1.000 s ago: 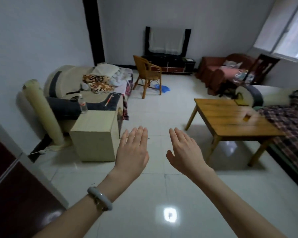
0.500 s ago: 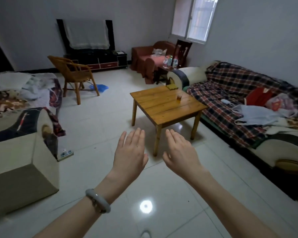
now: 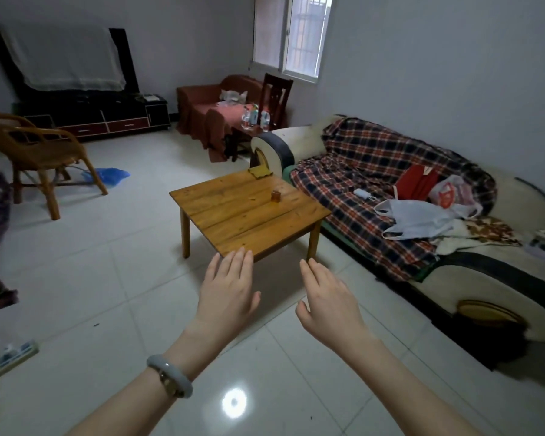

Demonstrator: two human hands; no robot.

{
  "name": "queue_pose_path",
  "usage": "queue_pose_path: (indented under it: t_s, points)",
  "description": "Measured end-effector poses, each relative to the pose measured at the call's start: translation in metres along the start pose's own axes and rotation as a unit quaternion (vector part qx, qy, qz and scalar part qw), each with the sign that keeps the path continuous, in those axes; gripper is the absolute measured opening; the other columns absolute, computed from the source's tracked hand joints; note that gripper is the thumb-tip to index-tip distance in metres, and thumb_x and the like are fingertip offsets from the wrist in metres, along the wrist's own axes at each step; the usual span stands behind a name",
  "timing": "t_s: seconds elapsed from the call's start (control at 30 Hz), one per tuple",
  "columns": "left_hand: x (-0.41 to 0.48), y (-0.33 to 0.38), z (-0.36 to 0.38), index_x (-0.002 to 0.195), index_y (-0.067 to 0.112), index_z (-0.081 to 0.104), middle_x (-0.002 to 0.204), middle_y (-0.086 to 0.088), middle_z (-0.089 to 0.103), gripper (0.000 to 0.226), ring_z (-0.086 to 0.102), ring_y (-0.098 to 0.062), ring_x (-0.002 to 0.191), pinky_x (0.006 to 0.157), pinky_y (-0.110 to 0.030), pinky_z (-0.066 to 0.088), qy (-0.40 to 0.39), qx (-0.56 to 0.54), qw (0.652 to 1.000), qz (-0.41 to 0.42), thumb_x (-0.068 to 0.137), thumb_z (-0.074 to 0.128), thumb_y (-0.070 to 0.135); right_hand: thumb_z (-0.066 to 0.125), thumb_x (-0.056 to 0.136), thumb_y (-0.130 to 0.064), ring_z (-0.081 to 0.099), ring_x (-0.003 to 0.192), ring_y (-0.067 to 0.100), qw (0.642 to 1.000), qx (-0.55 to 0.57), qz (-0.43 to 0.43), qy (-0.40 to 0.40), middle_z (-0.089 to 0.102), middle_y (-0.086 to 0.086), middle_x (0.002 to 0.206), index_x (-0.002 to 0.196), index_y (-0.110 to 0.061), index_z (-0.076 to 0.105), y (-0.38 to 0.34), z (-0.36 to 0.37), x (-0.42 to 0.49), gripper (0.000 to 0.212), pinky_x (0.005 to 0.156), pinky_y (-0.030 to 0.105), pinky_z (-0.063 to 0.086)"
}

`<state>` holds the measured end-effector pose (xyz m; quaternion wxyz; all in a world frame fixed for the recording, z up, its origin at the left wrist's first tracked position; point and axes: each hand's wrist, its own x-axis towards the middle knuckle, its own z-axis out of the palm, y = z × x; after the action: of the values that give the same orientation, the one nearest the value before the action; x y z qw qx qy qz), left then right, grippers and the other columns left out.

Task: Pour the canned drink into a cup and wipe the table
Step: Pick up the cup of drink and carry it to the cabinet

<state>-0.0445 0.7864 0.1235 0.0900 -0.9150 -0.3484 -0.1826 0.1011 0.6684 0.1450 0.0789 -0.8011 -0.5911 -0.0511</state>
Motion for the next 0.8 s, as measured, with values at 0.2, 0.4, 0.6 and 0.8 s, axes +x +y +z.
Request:
queue_pose_path:
  t_s: [0.2, 0.4, 0.6, 0.8]
  points:
    - [0.100, 0.003, 0.051, 0.127, 0.002, 0.056, 0.125, -0.014, 0.062, 0.077, 0.059, -0.027, 0.116, 0.103, -0.046, 0.039, -0.018, -0.003, 1.000, 0.023, 0.065, 0.080, 0.042, 0.050, 0.089, -0.026, 0.032, 0.138, 0.023, 1.000, 0.017, 0.024, 0.006, 0.035, 0.012, 0.149, 0.144, -0.008, 0.030, 0.065, 0.021, 0.085, 0.062, 0.110, 0.032, 0.028]
    - [0.184, 0.023, 0.099, 0.127, 0.000, 0.055, 0.125, -0.016, 0.061, 0.075, 0.059, -0.028, 0.116, 0.104, -0.046, 0.039, -0.025, -0.011, 0.998, 0.058, 0.068, 0.079, 0.040, 0.047, 0.091, -0.029, 0.026, 0.140, 0.019, 0.998, 0.045, 0.041, -0.008, 0.029, 0.007, 0.151, 0.147, -0.011, 0.022, 0.132, 0.044, 0.156, 0.063, 0.112, 0.030, 0.024]
    - [0.270, 0.052, 0.161, 0.125, 0.000, 0.056, 0.124, -0.017, 0.062, 0.075, 0.059, -0.028, 0.115, 0.103, -0.047, 0.039, -0.038, 0.002, 0.998, 0.043, 0.066, 0.079, 0.041, 0.047, 0.091, -0.028, 0.025, 0.140, 0.021, 0.998, 0.052, 0.021, -0.019, 0.029, 0.009, 0.151, 0.147, -0.009, 0.021, 0.214, 0.070, 0.242, 0.064, 0.113, 0.032, 0.023]
    - [0.370, 0.078, 0.219, 0.129, -0.002, 0.052, 0.129, -0.018, 0.058, 0.075, 0.056, -0.030, 0.119, 0.104, -0.047, 0.039, -0.064, 0.023, 0.998, 0.008, 0.072, 0.074, 0.041, 0.049, 0.092, -0.030, 0.028, 0.139, 0.027, 0.997, 0.064, -0.031, -0.043, 0.031, 0.015, 0.150, 0.145, -0.005, 0.026, 0.295, 0.100, 0.340, 0.063, 0.114, 0.037, 0.022]
